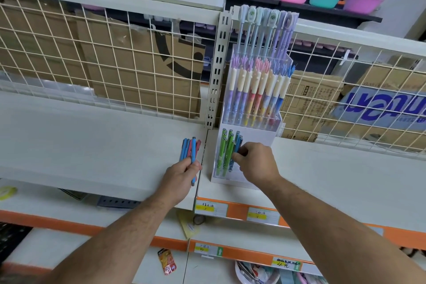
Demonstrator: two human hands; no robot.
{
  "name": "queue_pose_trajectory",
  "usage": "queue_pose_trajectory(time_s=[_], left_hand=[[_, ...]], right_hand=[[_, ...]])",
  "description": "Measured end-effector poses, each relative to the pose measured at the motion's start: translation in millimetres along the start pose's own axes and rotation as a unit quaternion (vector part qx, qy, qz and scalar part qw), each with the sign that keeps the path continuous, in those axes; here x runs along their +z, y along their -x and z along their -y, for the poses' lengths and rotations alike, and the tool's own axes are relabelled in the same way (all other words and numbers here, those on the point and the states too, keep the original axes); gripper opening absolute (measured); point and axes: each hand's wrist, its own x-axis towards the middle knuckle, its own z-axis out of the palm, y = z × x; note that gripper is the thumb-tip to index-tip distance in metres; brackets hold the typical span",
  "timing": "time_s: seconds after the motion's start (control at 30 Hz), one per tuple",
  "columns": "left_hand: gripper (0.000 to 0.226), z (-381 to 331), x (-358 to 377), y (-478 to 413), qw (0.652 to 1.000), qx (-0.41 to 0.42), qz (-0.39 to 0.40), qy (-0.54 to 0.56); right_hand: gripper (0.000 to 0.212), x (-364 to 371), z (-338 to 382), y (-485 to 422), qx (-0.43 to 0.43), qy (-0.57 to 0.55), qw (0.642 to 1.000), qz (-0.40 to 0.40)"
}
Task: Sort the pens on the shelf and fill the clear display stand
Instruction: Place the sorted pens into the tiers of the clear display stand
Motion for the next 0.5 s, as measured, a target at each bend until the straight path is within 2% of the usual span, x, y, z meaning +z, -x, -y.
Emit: queue_pose_trajectory(time_s=[0.2, 0.3, 0.5], left_hand=[[0.029, -3.8, 1.6, 5.9, 1.0, 0.005, -0.004, 0.014], [0.029, -6.9, 4.1, 10.7, 1.0, 0.019, -0.004, 0.016], [0.03, -14.7, 11.4, 20.3, 0.999, 0.044, -0.001, 0.018]], right_hand=[[0.022, -4.3, -8.9, 14.4, 0.007, -0.028, 0.999, -0.017], [0.031, -10.0, -11.7, 17.9, -0.018, -0.033, 0.999, -0.025], [0.031, -15.0, -8.6, 18.6, -0.048, -0.056, 0.997, -0.011]])
